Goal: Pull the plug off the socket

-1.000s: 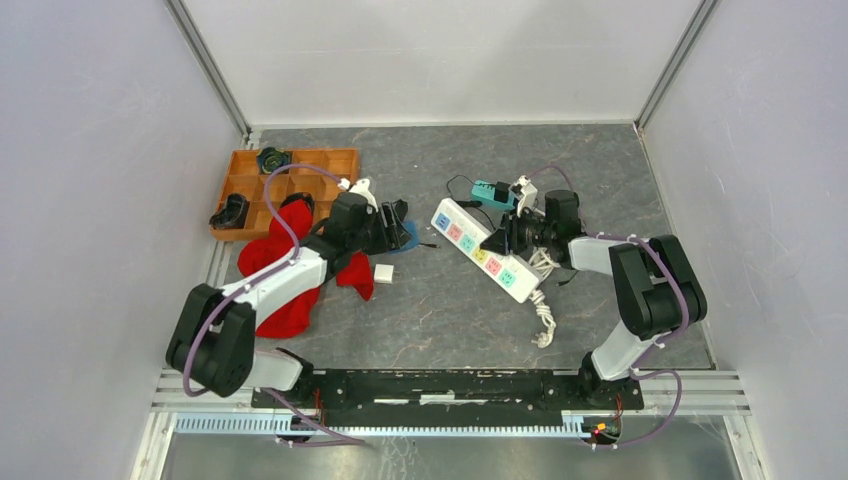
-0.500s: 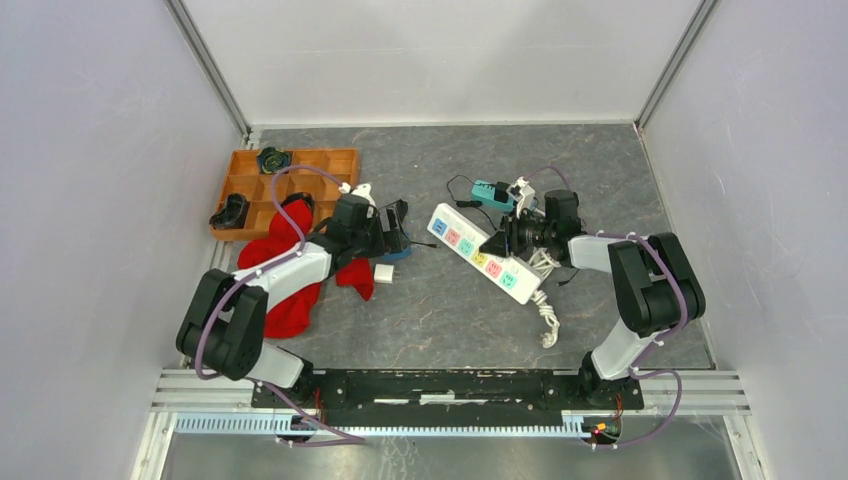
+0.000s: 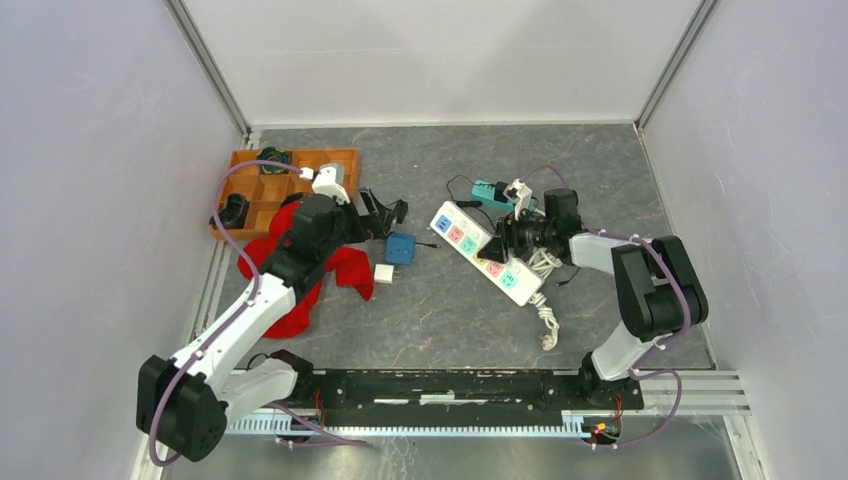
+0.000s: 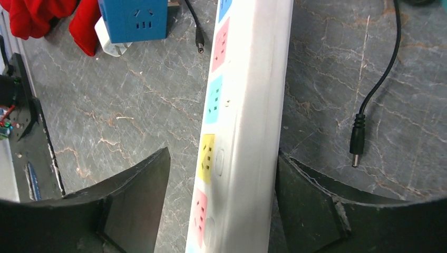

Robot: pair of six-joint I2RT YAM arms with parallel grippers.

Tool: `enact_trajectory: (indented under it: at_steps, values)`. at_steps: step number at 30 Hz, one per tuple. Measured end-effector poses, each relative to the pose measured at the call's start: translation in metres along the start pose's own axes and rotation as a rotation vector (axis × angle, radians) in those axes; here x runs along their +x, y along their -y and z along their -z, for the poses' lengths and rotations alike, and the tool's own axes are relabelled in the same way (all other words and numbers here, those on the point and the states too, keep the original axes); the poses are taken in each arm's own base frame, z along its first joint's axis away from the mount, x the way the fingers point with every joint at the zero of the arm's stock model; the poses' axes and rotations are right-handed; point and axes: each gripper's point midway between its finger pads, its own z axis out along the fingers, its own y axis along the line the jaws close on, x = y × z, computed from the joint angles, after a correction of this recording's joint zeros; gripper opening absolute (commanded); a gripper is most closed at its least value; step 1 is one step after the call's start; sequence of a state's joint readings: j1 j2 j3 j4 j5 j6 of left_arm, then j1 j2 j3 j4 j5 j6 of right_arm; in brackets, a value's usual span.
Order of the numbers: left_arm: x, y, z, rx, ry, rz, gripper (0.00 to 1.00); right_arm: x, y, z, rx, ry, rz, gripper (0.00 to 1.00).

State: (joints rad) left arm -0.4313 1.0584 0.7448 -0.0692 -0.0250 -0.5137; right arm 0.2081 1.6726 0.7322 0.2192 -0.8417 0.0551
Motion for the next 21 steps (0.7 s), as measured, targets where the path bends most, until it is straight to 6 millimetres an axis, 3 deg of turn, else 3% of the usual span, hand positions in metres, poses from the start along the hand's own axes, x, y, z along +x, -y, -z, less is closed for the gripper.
enact_trajectory:
  at_steps: [5, 9, 14, 17, 21]
  values:
    - [-0.007, 0.021, 0.011, 0.098, -0.002, 0.000, 1.00, -0.017, -0.006, 0.014, 0.009, 0.020, 0.102, 0.80]
    - [-0.020, 0.049, 0.017, 0.201, -0.042, -0.016, 1.00, -0.045, -0.009, 0.033, 0.037, 0.072, 0.237, 0.81]
    - [-0.032, 0.068, 0.021, 0.283, -0.054, -0.085, 1.00, -0.081, -0.016, 0.069, 0.107, 0.152, 0.455, 0.87]
    - [-0.018, 0.064, 0.021, 0.294, -0.100, -0.124, 1.00, -0.094, -0.014, 0.083, 0.167, 0.175, 0.562, 0.95]
    - [0.011, 0.046, 0.019, 0.261, -0.180, -0.175, 1.00, -0.101, -0.002, 0.087, 0.214, 0.137, 0.668, 0.95]
